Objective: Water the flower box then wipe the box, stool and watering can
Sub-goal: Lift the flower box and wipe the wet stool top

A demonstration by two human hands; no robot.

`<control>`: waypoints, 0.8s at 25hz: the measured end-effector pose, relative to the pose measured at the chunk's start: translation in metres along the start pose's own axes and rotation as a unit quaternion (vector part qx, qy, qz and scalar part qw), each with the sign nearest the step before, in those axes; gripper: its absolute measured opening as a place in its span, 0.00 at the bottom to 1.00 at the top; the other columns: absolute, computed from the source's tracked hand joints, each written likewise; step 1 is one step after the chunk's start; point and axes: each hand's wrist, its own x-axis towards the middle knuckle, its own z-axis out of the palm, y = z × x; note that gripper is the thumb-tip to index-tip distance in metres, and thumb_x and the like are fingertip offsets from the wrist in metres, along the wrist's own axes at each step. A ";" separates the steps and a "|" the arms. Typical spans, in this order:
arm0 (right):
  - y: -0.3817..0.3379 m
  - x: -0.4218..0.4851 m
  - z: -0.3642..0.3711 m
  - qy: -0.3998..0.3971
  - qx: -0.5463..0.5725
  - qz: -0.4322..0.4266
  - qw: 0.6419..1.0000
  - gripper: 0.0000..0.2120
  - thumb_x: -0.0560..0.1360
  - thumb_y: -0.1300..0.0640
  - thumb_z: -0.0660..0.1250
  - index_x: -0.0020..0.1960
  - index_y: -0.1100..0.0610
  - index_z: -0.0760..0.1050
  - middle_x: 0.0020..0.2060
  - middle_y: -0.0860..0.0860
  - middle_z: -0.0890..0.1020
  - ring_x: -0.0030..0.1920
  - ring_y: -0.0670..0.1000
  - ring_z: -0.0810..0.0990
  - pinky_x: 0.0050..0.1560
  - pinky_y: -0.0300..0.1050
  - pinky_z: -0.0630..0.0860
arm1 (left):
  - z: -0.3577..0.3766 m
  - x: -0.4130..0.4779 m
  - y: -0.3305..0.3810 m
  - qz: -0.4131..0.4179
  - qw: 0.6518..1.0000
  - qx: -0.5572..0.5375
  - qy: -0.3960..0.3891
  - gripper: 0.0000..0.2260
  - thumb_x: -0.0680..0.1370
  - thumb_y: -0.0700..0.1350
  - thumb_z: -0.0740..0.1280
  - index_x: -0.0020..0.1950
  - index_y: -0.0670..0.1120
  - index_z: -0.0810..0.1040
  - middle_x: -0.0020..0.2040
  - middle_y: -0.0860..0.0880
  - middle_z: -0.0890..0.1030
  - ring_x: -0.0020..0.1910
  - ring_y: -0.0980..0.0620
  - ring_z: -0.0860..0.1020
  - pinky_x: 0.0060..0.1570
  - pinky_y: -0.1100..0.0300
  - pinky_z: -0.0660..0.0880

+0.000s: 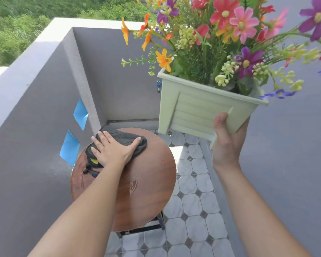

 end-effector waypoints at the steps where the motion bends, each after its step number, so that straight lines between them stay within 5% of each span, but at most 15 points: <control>1: -0.002 -0.002 0.001 0.000 0.002 0.000 1.000 0.32 0.70 0.48 0.66 0.69 0.59 0.62 0.55 0.50 0.74 0.53 0.42 0.75 0.54 0.33 0.71 | -0.004 -0.004 -0.008 -0.012 1.000 -0.002 -0.001 0.60 0.59 0.81 0.53 0.77 0.41 0.43 0.79 0.44 0.44 0.76 0.43 0.40 0.73 0.45 0.43; 10: -0.021 -0.018 0.006 -0.007 0.011 0.002 1.000 0.34 0.70 0.47 0.66 0.70 0.62 0.61 0.54 0.51 0.73 0.51 0.42 0.75 0.53 0.33 0.71 | -0.016 -0.072 -0.063 -0.088 0.995 -0.030 -0.021 0.64 0.55 0.82 0.53 0.77 0.42 0.39 0.78 0.46 0.41 0.76 0.43 0.37 0.70 0.36 0.43; 20: -0.026 -0.020 0.004 -0.024 0.020 -0.006 0.999 0.33 0.70 0.48 0.67 0.70 0.60 0.60 0.54 0.47 0.74 0.54 0.40 0.76 0.55 0.34 0.71 | 0.015 -0.152 -0.070 -0.128 0.986 -0.108 0.004 0.60 0.60 0.78 0.59 0.77 0.42 0.39 0.78 0.45 0.39 0.75 0.34 0.41 0.71 0.42 0.52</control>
